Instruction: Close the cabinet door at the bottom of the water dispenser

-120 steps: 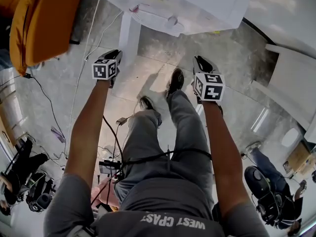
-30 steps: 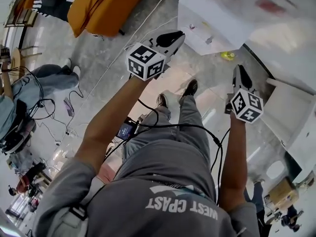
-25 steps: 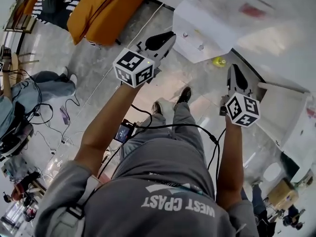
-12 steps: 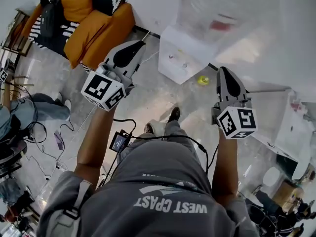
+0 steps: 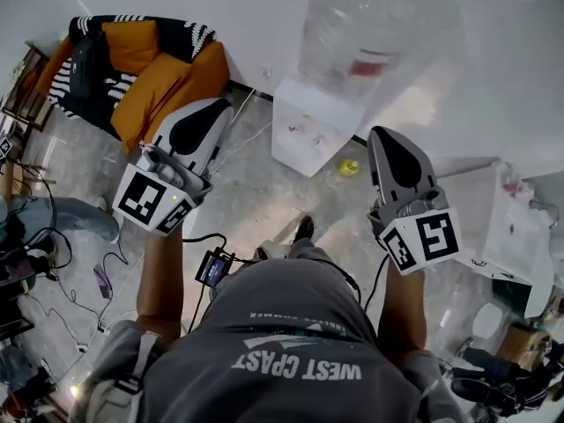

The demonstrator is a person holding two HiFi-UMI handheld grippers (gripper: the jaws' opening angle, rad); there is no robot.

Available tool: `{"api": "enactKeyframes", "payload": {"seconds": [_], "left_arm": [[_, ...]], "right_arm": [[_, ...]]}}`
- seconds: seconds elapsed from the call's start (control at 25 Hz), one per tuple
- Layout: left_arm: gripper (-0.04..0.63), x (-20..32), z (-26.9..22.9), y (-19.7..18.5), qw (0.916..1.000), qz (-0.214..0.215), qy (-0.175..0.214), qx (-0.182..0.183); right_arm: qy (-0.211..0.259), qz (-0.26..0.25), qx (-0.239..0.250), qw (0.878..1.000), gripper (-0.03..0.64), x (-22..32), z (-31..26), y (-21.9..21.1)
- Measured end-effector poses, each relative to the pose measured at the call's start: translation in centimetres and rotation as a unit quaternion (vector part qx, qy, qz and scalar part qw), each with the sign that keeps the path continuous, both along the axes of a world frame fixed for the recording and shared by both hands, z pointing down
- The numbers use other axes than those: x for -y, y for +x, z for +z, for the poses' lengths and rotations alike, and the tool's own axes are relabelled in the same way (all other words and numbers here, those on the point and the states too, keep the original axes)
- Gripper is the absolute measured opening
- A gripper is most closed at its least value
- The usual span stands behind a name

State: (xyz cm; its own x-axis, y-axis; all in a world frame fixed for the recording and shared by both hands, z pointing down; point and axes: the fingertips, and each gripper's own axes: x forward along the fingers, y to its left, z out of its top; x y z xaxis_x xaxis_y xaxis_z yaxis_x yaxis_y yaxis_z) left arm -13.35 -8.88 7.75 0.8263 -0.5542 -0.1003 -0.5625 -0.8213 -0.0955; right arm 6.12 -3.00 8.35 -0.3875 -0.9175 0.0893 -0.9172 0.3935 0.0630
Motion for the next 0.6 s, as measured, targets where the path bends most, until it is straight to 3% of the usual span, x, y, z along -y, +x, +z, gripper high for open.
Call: {"api": "enactKeyframes", "payload": {"seconds": [0.6], "left_arm": [[0.034,-1.5,0.5,-4.7,0.9994,-0.035,-0.004,-0.002]], "right_arm": [[-0.004,0.013,-0.003,1.0,0.028,-1.8,-0.2,-0.2]]}}
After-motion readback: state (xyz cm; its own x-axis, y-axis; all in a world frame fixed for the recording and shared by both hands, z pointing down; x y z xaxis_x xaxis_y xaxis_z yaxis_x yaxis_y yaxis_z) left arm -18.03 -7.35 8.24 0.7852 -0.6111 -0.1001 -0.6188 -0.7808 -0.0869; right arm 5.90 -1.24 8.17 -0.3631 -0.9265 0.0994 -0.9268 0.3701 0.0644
